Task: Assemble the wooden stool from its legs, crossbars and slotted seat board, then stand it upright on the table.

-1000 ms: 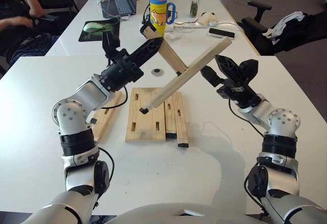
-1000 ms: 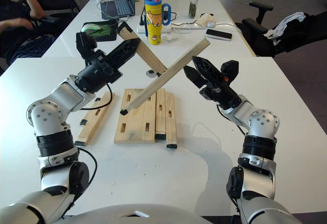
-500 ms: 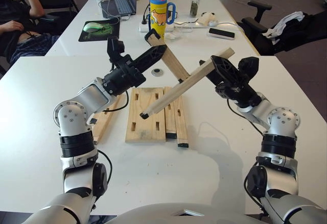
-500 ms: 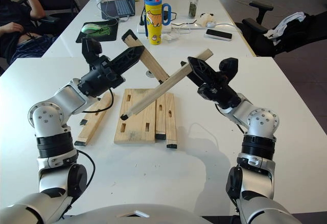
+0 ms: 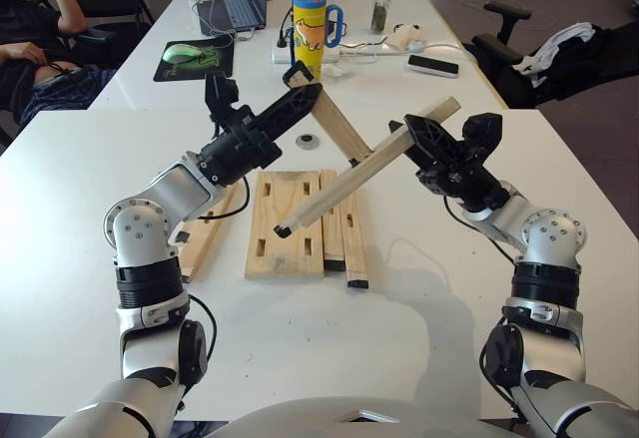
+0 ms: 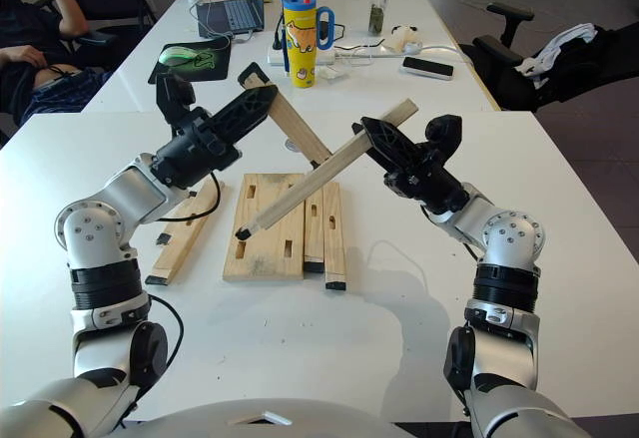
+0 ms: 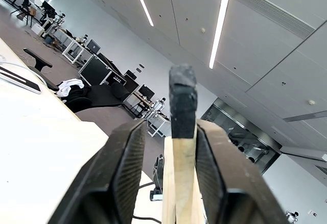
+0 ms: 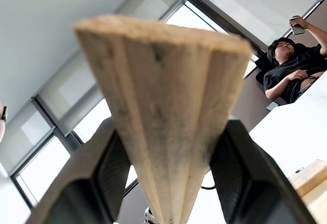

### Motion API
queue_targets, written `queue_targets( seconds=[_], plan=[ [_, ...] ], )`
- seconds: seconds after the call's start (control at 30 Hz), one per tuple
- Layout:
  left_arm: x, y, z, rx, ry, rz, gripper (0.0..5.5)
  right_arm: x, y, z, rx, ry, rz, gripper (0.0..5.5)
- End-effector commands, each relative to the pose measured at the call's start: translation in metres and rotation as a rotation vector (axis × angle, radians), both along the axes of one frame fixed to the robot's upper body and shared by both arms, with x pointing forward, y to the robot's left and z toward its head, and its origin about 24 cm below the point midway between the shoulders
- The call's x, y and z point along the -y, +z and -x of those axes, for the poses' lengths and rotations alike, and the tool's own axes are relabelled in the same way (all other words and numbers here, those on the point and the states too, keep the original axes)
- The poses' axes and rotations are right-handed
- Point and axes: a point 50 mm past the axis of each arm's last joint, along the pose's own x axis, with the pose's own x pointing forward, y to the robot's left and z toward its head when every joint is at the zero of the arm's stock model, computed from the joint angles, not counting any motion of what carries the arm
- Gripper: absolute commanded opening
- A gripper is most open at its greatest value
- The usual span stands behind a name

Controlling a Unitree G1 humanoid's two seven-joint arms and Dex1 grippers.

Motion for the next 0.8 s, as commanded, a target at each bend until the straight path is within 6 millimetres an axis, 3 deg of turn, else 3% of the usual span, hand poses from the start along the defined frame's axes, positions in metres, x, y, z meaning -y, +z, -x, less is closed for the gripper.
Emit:
queue_targets(
  seconds=[0.03, 0.27, 0.37, 0.47, 0.57, 0.67, 0.8],
  plan=[
    [-0.03, 0.007, -0.015, -0.012, 0.175, 0.048, 2.23, 0.006, -0.002, 0.004, -0.001, 0.004, 0.046, 2.04],
    [-0.089, 0.033, -0.021, 0.084, 0.385, 0.109, 3.37, 0.02, -0.015, 0.01, -0.039, -0.01, 0.139, 2.04],
    [-0.079, 0.007, -0.004, 0.149, 0.309, -0.216, 3.75, 0.041, -0.007, 0.008, -0.019, -0.078, 0.141, 2.04],
    [-0.047, -0.045, 0.034, 0.279, -0.013, -0.67, 3.82, 0.067, 0.009, -0.001, 0.015, -0.18, 0.135, 2.04],
    [-0.033, -0.084, 0.064, 0.443, -0.29, -0.974, 3.82, 0.083, 0.02, -0.012, 0.051, -0.271, 0.141, 2.04],
    [-0.03, -0.101, 0.069, 0.575, -0.388, -1.107, 3.82, 0.082, 0.025, -0.018, 0.102, -0.306, 0.155, 2.04],
    [-0.026, -0.12, 0.066, 0.735, -0.431, -1.254, 3.82, 0.059, 0.021, -0.024, 0.202, -0.296, 0.232, 2.04]
  ],
)
